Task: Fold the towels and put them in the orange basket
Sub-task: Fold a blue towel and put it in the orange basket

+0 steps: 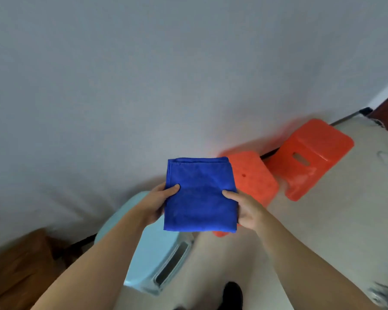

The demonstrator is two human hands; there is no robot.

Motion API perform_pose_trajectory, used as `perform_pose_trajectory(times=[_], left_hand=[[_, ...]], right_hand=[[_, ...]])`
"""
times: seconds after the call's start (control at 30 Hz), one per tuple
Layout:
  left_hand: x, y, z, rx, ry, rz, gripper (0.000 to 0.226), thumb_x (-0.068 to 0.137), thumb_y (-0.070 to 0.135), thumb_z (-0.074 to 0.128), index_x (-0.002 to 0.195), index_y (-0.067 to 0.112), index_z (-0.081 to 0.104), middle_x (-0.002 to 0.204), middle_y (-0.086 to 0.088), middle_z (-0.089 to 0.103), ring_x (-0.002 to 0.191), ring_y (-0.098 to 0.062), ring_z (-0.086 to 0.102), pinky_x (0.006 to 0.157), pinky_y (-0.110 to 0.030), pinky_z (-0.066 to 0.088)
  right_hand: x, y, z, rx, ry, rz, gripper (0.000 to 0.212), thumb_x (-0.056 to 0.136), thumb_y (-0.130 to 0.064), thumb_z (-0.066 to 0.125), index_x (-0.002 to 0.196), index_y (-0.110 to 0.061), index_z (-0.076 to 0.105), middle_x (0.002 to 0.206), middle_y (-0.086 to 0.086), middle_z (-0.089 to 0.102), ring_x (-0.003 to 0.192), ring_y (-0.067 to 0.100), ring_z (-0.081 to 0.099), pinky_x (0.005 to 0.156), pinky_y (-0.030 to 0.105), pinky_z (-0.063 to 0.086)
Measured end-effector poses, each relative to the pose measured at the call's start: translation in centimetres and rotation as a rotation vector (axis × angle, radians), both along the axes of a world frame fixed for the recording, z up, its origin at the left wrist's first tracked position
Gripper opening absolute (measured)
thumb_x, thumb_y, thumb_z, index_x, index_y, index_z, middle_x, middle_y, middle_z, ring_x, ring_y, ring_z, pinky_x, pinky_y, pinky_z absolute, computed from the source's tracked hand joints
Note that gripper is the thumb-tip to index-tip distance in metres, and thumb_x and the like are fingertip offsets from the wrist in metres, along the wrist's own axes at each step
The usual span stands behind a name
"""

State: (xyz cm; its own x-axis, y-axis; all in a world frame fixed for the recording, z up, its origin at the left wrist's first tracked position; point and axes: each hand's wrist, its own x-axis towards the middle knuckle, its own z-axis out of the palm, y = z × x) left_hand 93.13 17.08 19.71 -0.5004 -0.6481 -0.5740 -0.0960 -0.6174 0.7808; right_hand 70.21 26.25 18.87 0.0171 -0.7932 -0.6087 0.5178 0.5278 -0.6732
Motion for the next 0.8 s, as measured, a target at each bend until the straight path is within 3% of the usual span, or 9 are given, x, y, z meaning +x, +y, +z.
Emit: perform_pose_trajectory(times=[0.1,0.27,0.43,0.63,0.8], left_hand=[[-7.4,0.9,1.6,-0.016,0.002,-0.095,0.022,0.094,0.022,0.056,0.114,0.016,0.061,0.110,0.001,0.072,0.099,-0.016,0.068,0.079,-0.030,0.057],[-22.5,4.6,3.2,-0.056,0.049,-0.283,0.036,0.091,0.023,0.060,0.125,0.012,0.057,0.121,-0.005,0.068,0.111,-0.023,0.064,0.096,-0.040,0.050],[-39.0,10.9,3.9,-0.071,0.072,-0.470,0.024,0.093,0.016,0.057,0.116,0.017,0.061,0.106,0.002,0.072,0.090,-0.011,0.071,0.072,-0.024,0.058],[-55.6,17.9,3.9,-0.078,0.108,-0.656,0.033,0.091,0.020,0.060,0.124,0.018,0.058,0.122,-0.003,0.066,0.111,-0.021,0.063,0.091,-0.035,0.050],[-67.5,21.0,4.4,-0.103,0.116,-0.816,0.027,0.091,0.022,0.060,0.118,0.020,0.060,0.119,0.000,0.068,0.109,-0.019,0.064,0.083,-0.029,0.052]], right_hand=[[-6.0,3.4,1.6,-0.025,0.015,-0.113,0.033,0.093,-0.015,0.054,0.126,-0.010,0.058,0.123,0.010,0.066,0.109,0.024,0.065,0.089,0.039,0.054],[-18.3,11.7,3.8,-0.080,0.045,-0.296,0.030,0.093,-0.015,0.054,0.123,-0.012,0.060,0.118,0.006,0.069,0.106,0.021,0.067,0.082,0.035,0.057],[-31.6,21.2,4.6,-0.064,0.082,-0.473,0.038,0.091,-0.014,0.057,0.130,-0.014,0.055,0.129,0.006,0.063,0.118,0.026,0.060,0.090,0.040,0.053],[-43.9,30.9,5.1,-0.013,0.086,-0.687,0.039,0.087,-0.014,0.062,0.126,-0.018,0.057,0.122,0.005,0.067,0.112,0.028,0.063,0.090,0.046,0.053],[-51.8,35.2,5.3,-0.006,0.076,-0.875,0.045,0.083,-0.012,0.066,0.127,-0.016,0.056,0.119,0.006,0.068,0.103,0.027,0.068,0.073,0.039,0.058]])
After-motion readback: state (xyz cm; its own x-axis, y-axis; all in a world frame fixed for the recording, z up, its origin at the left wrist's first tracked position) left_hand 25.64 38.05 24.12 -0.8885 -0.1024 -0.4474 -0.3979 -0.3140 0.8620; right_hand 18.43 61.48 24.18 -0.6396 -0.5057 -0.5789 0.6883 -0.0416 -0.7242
